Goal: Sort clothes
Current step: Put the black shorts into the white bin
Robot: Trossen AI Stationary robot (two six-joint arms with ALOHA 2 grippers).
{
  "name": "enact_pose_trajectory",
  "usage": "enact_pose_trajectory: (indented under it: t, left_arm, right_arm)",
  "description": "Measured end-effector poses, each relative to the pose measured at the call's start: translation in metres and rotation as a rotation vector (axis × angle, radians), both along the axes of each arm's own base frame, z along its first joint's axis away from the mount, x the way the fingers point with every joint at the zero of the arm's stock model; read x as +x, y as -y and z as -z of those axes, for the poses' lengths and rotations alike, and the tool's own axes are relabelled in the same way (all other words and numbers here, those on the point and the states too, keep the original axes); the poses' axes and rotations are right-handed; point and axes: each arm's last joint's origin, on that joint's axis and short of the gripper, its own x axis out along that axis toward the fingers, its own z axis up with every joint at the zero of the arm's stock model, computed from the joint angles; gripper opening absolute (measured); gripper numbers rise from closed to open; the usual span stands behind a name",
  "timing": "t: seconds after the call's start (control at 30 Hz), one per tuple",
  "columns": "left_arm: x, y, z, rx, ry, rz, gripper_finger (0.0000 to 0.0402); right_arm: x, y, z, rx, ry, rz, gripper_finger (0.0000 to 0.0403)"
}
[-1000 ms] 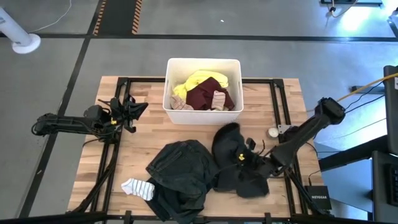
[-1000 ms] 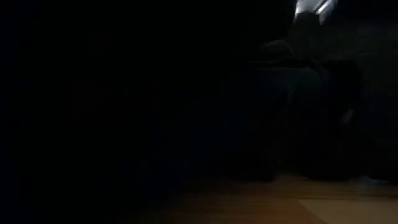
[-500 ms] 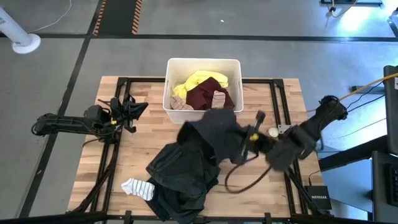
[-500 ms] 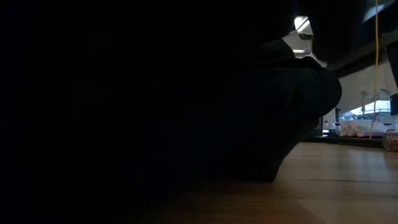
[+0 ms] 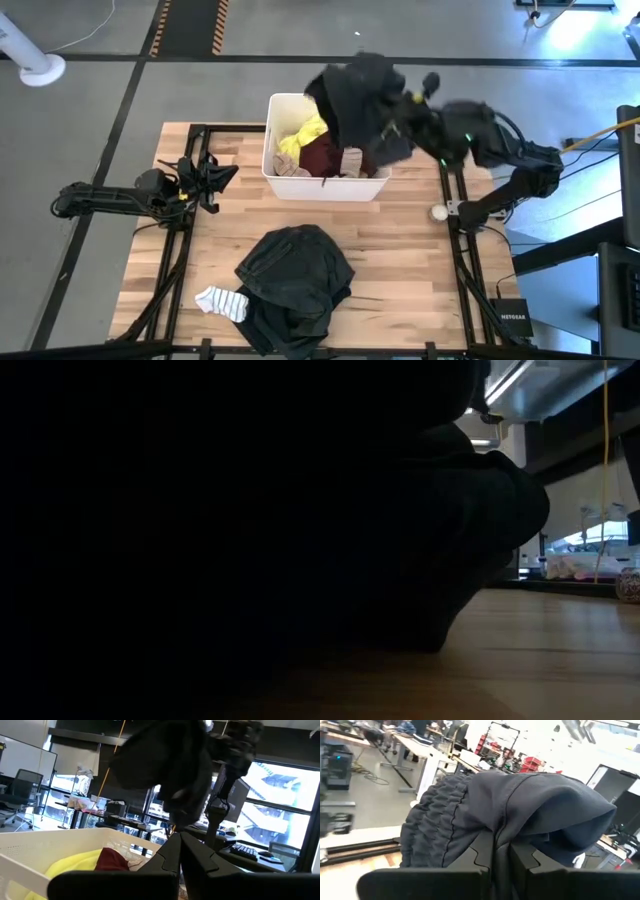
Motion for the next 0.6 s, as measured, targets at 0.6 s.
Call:
enact_pose_trajectory:
  t: [0.6]
  left_arm:
    - [0.0,0.0,0.001,0.023,-0.016,-0.009,0.0004]
  right_arm:
    - [0.09,0.097,0.14,0.352,-0.269,0.116,0.007]
